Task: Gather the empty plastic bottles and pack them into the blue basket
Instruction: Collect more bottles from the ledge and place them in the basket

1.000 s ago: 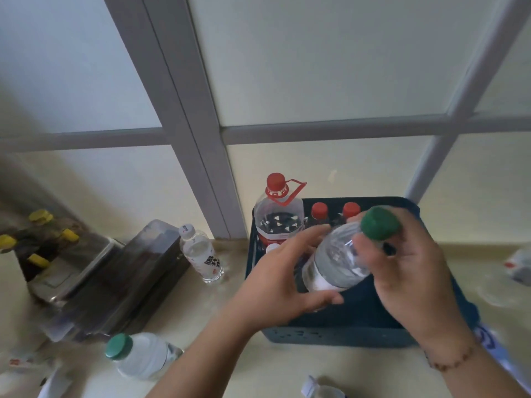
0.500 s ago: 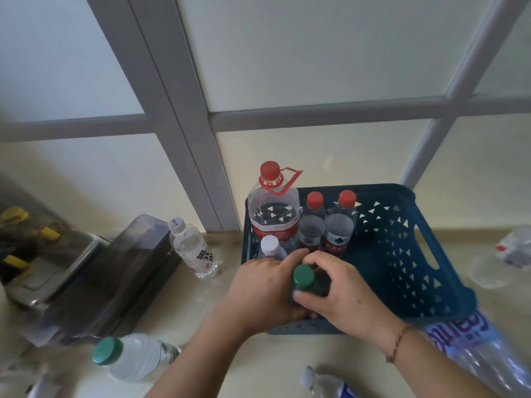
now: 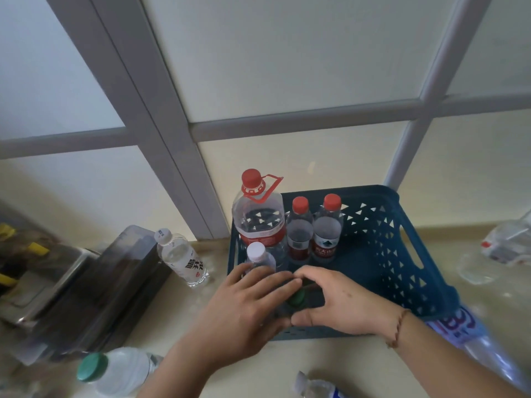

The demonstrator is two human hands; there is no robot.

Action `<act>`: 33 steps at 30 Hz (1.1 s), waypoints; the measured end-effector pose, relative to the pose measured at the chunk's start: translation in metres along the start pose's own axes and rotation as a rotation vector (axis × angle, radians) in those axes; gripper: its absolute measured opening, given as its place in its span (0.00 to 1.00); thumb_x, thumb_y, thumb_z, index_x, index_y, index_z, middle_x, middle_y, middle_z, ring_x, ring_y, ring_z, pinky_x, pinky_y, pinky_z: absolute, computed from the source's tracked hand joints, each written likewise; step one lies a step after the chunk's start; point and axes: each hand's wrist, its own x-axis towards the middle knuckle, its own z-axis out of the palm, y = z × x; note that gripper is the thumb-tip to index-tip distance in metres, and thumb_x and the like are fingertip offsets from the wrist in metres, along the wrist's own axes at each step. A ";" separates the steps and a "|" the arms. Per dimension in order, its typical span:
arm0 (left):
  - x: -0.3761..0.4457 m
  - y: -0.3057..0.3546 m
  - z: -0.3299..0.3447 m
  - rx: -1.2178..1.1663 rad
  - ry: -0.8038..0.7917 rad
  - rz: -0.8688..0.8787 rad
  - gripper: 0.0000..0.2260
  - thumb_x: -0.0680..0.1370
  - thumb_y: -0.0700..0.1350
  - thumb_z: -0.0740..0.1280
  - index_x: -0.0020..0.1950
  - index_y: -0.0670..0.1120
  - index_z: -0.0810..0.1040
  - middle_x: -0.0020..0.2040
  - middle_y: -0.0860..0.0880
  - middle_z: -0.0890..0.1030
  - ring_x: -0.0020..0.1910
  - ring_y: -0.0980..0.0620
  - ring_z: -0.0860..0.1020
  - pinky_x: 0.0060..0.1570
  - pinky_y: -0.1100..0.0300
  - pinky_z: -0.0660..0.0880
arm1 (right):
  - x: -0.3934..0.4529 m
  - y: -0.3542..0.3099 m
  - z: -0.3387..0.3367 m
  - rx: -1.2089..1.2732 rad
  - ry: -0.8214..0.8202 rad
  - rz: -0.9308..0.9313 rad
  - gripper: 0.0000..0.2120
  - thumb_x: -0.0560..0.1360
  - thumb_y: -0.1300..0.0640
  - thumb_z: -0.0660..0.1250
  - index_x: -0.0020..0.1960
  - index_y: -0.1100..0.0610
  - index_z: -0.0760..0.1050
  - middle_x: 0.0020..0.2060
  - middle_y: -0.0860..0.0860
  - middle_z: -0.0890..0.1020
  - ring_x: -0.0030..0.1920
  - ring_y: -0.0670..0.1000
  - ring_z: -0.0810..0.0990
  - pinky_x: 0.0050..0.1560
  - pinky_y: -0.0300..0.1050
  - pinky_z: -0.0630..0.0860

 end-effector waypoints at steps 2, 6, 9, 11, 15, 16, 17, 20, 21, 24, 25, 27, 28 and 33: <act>-0.005 0.006 0.002 0.024 -0.048 -0.082 0.30 0.80 0.68 0.55 0.79 0.55 0.61 0.76 0.55 0.70 0.74 0.48 0.69 0.71 0.45 0.60 | -0.011 -0.002 -0.006 -0.096 -0.027 0.000 0.23 0.70 0.40 0.72 0.63 0.40 0.71 0.58 0.39 0.79 0.58 0.41 0.77 0.60 0.46 0.76; -0.006 0.025 0.008 0.073 0.005 -0.143 0.36 0.77 0.72 0.56 0.79 0.53 0.63 0.78 0.52 0.67 0.78 0.44 0.63 0.72 0.34 0.57 | -0.041 0.006 -0.011 -0.427 0.007 0.019 0.33 0.74 0.36 0.64 0.75 0.42 0.58 0.72 0.41 0.70 0.69 0.47 0.70 0.67 0.50 0.71; 0.012 0.052 0.016 0.012 0.157 -0.026 0.33 0.76 0.68 0.60 0.75 0.49 0.70 0.77 0.47 0.68 0.78 0.41 0.63 0.71 0.30 0.58 | -0.070 0.025 -0.016 -0.412 0.063 -0.085 0.30 0.75 0.36 0.63 0.74 0.42 0.60 0.69 0.44 0.74 0.66 0.49 0.74 0.64 0.52 0.73; 0.036 0.082 0.027 -0.046 0.244 0.093 0.30 0.77 0.65 0.60 0.73 0.49 0.70 0.76 0.47 0.69 0.77 0.41 0.64 0.72 0.32 0.59 | -0.092 0.043 -0.024 -0.393 0.196 -0.187 0.24 0.76 0.42 0.65 0.69 0.48 0.69 0.61 0.48 0.80 0.59 0.50 0.78 0.60 0.51 0.75; 0.091 0.160 0.062 -0.221 0.419 0.299 0.21 0.81 0.59 0.57 0.68 0.49 0.73 0.71 0.48 0.72 0.74 0.42 0.68 0.74 0.39 0.61 | -0.162 0.082 -0.049 -0.222 0.650 -0.224 0.10 0.75 0.60 0.69 0.57 0.59 0.79 0.49 0.52 0.83 0.51 0.52 0.82 0.54 0.45 0.77; 0.104 0.182 0.071 -0.260 0.443 0.340 0.19 0.82 0.58 0.57 0.66 0.50 0.74 0.70 0.48 0.73 0.73 0.43 0.68 0.74 0.39 0.60 | -0.184 0.094 -0.054 -0.201 0.786 -0.212 0.07 0.75 0.61 0.69 0.53 0.58 0.80 0.46 0.51 0.84 0.47 0.51 0.82 0.51 0.43 0.77; 0.115 0.203 0.081 -0.292 0.459 0.378 0.17 0.82 0.56 0.57 0.64 0.50 0.75 0.69 0.48 0.74 0.73 0.43 0.69 0.73 0.39 0.61 | -0.206 0.107 -0.058 -0.188 0.918 -0.189 0.05 0.75 0.61 0.68 0.51 0.56 0.81 0.42 0.49 0.84 0.43 0.49 0.82 0.47 0.40 0.77; 0.145 0.261 0.113 -0.329 0.373 0.443 0.16 0.79 0.53 0.62 0.64 0.50 0.75 0.68 0.48 0.78 0.68 0.43 0.75 0.69 0.36 0.65 | -0.266 0.152 -0.067 -0.111 1.144 -0.006 0.03 0.74 0.58 0.70 0.46 0.52 0.81 0.38 0.45 0.84 0.39 0.43 0.83 0.43 0.35 0.77; 0.155 0.276 0.124 -0.327 0.288 0.424 0.18 0.77 0.53 0.64 0.66 0.50 0.74 0.68 0.48 0.79 0.67 0.43 0.76 0.68 0.36 0.65 | -0.281 0.168 -0.070 -0.063 1.157 0.097 0.02 0.73 0.57 0.71 0.46 0.52 0.82 0.39 0.44 0.85 0.39 0.41 0.83 0.42 0.35 0.78; 0.182 0.310 0.159 -0.305 -0.004 0.333 0.23 0.74 0.54 0.66 0.68 0.49 0.73 0.68 0.48 0.77 0.65 0.43 0.77 0.70 0.40 0.62 | -0.312 0.220 -0.076 0.072 1.107 0.437 0.08 0.73 0.60 0.73 0.49 0.49 0.81 0.40 0.44 0.86 0.39 0.41 0.83 0.42 0.33 0.77; 0.190 0.321 0.166 -0.286 -0.109 0.294 0.24 0.74 0.55 0.65 0.69 0.48 0.72 0.68 0.47 0.77 0.64 0.43 0.77 0.69 0.42 0.63 | -0.317 0.237 -0.077 0.094 1.068 0.533 0.10 0.73 0.60 0.73 0.52 0.49 0.80 0.41 0.44 0.85 0.39 0.42 0.83 0.42 0.33 0.78; 0.209 0.343 0.173 -0.278 -0.274 0.194 0.28 0.76 0.55 0.62 0.75 0.46 0.65 0.74 0.42 0.71 0.66 0.41 0.76 0.67 0.47 0.68 | -0.317 0.266 -0.080 0.128 0.992 0.666 0.14 0.73 0.58 0.73 0.58 0.52 0.78 0.47 0.47 0.84 0.40 0.42 0.81 0.42 0.30 0.76; 0.220 0.354 0.176 -0.313 -0.342 0.115 0.30 0.79 0.55 0.61 0.78 0.46 0.58 0.78 0.40 0.63 0.69 0.39 0.73 0.67 0.49 0.69 | -0.312 0.279 -0.082 0.161 0.967 0.700 0.17 0.74 0.56 0.73 0.61 0.54 0.76 0.49 0.48 0.83 0.40 0.41 0.80 0.41 0.28 0.74; 0.267 0.376 0.217 -0.589 -0.501 -0.329 0.45 0.76 0.57 0.69 0.81 0.47 0.43 0.75 0.41 0.61 0.64 0.38 0.75 0.60 0.49 0.74 | -0.274 0.321 -0.105 0.386 0.873 0.790 0.27 0.76 0.45 0.67 0.72 0.53 0.66 0.60 0.52 0.77 0.57 0.53 0.79 0.53 0.42 0.74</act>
